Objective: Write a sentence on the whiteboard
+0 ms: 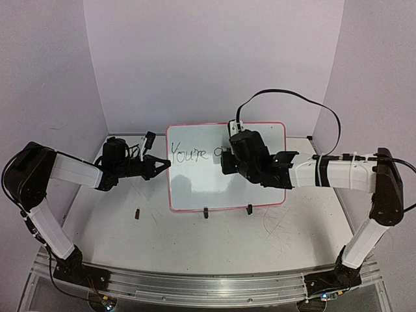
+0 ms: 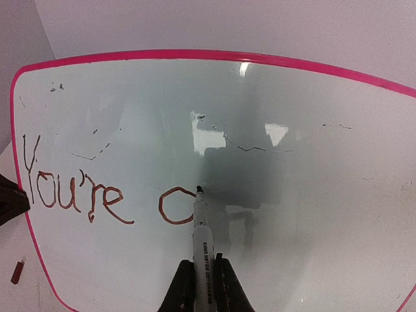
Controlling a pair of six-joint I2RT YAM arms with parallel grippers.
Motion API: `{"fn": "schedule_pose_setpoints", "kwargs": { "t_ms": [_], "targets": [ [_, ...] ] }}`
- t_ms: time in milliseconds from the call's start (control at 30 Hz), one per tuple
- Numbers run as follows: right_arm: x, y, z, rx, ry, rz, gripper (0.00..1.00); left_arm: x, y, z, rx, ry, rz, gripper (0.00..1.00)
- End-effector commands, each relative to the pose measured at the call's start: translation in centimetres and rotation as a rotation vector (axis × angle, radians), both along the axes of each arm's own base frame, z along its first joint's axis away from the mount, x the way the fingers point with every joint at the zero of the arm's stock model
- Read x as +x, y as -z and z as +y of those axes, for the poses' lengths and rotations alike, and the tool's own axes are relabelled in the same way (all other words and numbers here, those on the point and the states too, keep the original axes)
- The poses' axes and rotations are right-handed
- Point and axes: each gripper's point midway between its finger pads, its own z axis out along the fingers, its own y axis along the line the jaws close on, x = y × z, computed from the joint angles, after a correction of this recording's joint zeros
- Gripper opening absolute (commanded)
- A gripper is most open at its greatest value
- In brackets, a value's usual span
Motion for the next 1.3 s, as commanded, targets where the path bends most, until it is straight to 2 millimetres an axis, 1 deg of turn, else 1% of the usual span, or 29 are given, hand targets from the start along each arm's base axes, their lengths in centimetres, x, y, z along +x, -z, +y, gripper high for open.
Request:
{"fn": "schedule_pose_setpoints", "kwargs": {
  "t_ms": [0,400,833,1100,1267],
  "targets": [
    [0.7,-1.1,0.2,0.032,0.011,-0.026,0.00,0.3,1.3,-0.6,0.080,-0.007,-0.036,0.00],
    [-0.4,0.6,-0.8,0.035,0.014,0.022,0.00,0.4,1.3,-0.6,0.080,-0.007,-0.036,0.00],
    [-2.0,2.0,-0.2,0.036,-0.012,0.059,0.00,0.3,1.2,-0.6,0.081,-0.007,-0.038,0.00],
    [-3.3,3.6,-0.2,0.012,-0.022,0.103,0.00,0.3,1.1,-0.7,0.080,-0.006,-0.041,0.00],
    [-3.8,4.3,0.3,0.011,-0.035,0.120,0.00,0.3,1.1,-0.7,0.082,-0.006,-0.042,0.00]
  ]
}}
